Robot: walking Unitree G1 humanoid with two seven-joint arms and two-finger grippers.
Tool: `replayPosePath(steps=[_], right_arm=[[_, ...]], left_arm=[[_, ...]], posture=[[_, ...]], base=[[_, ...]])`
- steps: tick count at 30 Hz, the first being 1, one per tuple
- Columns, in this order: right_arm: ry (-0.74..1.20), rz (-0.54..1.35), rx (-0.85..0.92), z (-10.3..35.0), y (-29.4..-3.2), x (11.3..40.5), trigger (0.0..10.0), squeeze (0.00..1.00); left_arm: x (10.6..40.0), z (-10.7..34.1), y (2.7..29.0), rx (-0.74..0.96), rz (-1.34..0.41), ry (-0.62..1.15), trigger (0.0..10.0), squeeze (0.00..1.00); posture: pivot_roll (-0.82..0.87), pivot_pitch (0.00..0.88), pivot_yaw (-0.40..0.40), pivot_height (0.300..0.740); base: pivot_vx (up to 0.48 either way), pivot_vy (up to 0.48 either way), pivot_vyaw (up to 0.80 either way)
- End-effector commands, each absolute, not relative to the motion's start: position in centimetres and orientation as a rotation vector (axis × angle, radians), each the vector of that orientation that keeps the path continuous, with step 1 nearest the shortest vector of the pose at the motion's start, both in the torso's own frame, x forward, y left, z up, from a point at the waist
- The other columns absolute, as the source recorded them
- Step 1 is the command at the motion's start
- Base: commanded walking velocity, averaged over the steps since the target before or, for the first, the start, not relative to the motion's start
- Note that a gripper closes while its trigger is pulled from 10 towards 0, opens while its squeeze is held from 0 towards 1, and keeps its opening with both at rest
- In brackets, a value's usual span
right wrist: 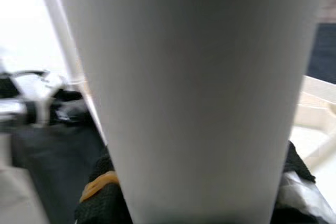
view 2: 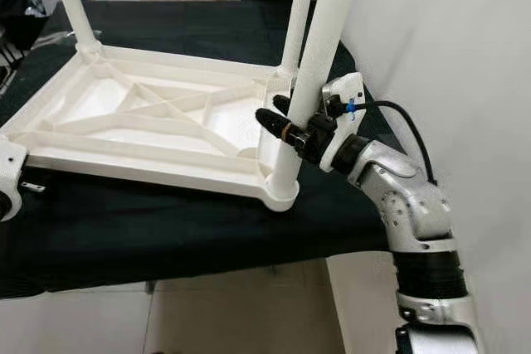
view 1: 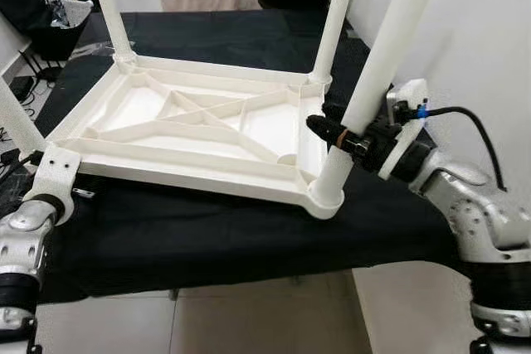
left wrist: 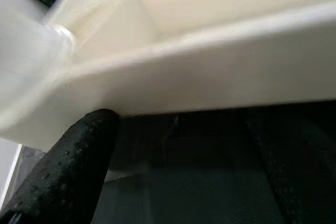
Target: Building children table
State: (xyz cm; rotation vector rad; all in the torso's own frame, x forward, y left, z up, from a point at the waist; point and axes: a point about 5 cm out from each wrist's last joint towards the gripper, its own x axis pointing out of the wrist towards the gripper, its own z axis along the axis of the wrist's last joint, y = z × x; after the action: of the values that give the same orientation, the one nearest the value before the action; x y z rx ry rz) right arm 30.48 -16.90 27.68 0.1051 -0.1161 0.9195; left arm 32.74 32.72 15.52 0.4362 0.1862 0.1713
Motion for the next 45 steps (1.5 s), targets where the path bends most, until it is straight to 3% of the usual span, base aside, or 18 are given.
replayPosePath(steps=[1,5,12,18,25,37,45], right_arm=[[-0.263,1.137,0.232,30.3,-15.6,28.7,0.0,0.00],[-0.271,1.207,0.254,31.1,-15.2,27.6,0.0,0.00],[-0.106,1.186,0.132,27.2,-13.8,27.0,0.0,0.00],[0.042,0.816,0.037,21.5,-14.0,30.1,0.0,0.00],[-0.048,0.662,0.128,22.8,-13.7,30.5,0.0,0.00],[-0.092,0.732,0.120,22.6,-12.2,28.6,0.0,0.00],[-0.171,0.559,0.056,22.4,-12.3,27.2,0.0,0.00]], left_arm=[[32.2,14.3,33.4,0.454,0.179,0.260,10.0,0.00],[33.2,15.0,32.8,0.461,0.150,0.224,10.0,0.00],[34.5,15.5,31.2,0.442,0.108,0.181,10.0,0.00],[35.4,15.9,29.5,0.429,0.038,0.151,10.0,0.00],[36.0,15.6,29.2,0.376,-0.009,0.249,10.0,0.00],[36.2,16.4,29.9,0.446,0.056,0.235,10.0,0.00],[36.6,17.1,30.1,0.466,0.064,0.218,10.0,0.00]], posture=[[0.05,0.181,-0.032,0.740],[0.05,0.176,-0.032,0.740],[0.04,0.169,-0.025,0.740],[0.05,0.170,-0.026,0.740],[0.05,0.175,-0.019,0.740],[0.04,0.177,-0.018,0.740],[0.04,0.186,-0.013,0.740]], base=[[0.000,0.000,0.00],[0.000,0.000,0.00],[0.000,0.000,0.00],[0.000,0.000,0.00],[0.000,0.000,0.00],[0.000,0.000,0.00],[0.000,0.000,0.00]])
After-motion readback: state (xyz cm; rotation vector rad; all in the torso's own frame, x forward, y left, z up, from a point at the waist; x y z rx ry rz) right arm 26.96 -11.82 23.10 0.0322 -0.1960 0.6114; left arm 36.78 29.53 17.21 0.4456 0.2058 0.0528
